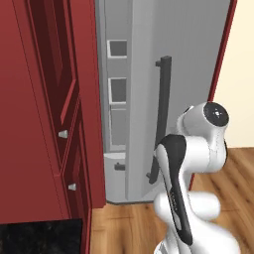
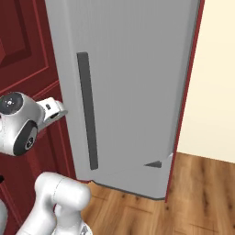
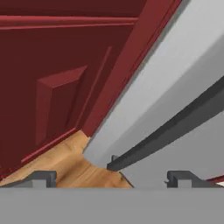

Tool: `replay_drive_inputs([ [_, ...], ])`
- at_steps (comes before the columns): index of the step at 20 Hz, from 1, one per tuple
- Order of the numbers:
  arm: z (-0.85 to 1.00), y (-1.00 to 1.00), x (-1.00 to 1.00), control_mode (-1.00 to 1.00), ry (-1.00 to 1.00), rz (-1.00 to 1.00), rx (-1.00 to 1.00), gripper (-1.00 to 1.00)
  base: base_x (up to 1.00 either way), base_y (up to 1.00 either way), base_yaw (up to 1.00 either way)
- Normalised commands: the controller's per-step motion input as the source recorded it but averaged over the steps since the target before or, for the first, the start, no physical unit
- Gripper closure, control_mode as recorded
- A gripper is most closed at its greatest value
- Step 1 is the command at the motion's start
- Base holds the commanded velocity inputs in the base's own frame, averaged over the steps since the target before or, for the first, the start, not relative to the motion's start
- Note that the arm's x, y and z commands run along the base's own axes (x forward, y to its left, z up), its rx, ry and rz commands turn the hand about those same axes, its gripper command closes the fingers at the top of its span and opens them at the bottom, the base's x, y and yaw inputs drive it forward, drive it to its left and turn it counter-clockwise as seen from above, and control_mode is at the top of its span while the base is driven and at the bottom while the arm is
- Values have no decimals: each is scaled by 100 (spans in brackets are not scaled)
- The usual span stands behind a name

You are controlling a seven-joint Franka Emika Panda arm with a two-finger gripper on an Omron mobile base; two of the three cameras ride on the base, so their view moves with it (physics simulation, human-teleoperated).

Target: Retrieve the chicken drumstick from the fridge and place it on the saucepan with marinade on the stove.

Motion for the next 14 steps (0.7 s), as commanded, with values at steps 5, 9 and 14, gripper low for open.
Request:
replay_drive_inputs([
  [5,-15,13,62,-100,-20,25,-31,-100,0,0,0],
  [9,-30,9,32,-100,-7,31,-21,-100,0,0,0],
  [14,0,82,1,-100,1,2,-44,-100,0,0,0],
])
